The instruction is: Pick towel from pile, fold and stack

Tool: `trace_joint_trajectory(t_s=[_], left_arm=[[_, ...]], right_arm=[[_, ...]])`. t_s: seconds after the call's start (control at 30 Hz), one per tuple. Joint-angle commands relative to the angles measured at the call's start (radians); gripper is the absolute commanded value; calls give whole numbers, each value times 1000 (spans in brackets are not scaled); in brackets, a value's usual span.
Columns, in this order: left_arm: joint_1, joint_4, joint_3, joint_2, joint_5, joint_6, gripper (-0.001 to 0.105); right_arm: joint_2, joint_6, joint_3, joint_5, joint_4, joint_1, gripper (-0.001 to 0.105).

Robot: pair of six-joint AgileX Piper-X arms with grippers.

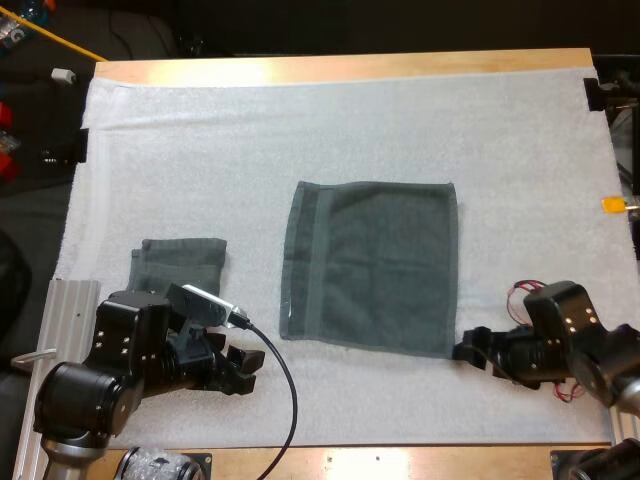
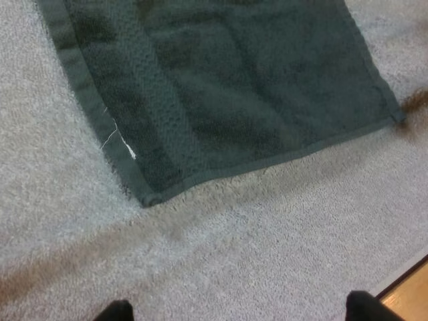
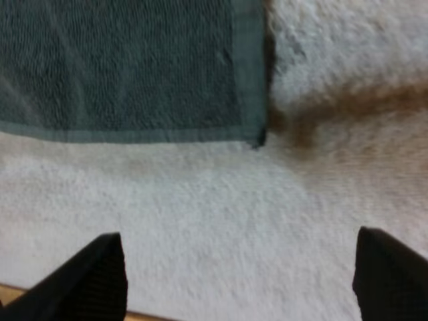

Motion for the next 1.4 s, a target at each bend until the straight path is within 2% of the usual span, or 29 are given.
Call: trace_joint_trajectory(t_s=[0.0,0.13,0.33,0.53,0.6,0.93,0.97,1.07,1.13,1.17,1.2,1.37], left_arm=[[2,-16,-3,-3,-4,-13,61],[2,-16,-3,-3,-4,-13,61],[2,-16,-3,-3,-4,-13,61],[2,-16,-3,-3,-4,-13,61],[2,-16,-3,-3,-4,-13,61],[2,-16,-3,-3,-4,-13,61],[2,-16,-3,-3,-4,-13,61],[2,-16,-3,-3,-4,-13,61],[2,-16,-3,-3,-4,-13,61],[2,-16,-3,-2,-4,-13,61],[2,-17,-3,1,-4,-13,61],[2,-19,-3,31,-4,2,61]], right_arm=[[29,10,-1,-30,-43,0,69],[128,34,-1,-72,-123,0,69],[257,53,-1,-72,-176,0,68],[353,91,-1,-79,-251,0,48],[373,93,-1,-81,-269,0,44],[431,107,-1,-93,-323,0,43],[433,107,-1,-93,-323,0,40],[434,107,-1,-93,-324,0,24],[434,107,-1,-93,-326,0,7],[434,105,-1,-93,-326,0,3],[434,101,-1,-93,-326,0,0],[420,71,-1,-86,-317,0,0]])
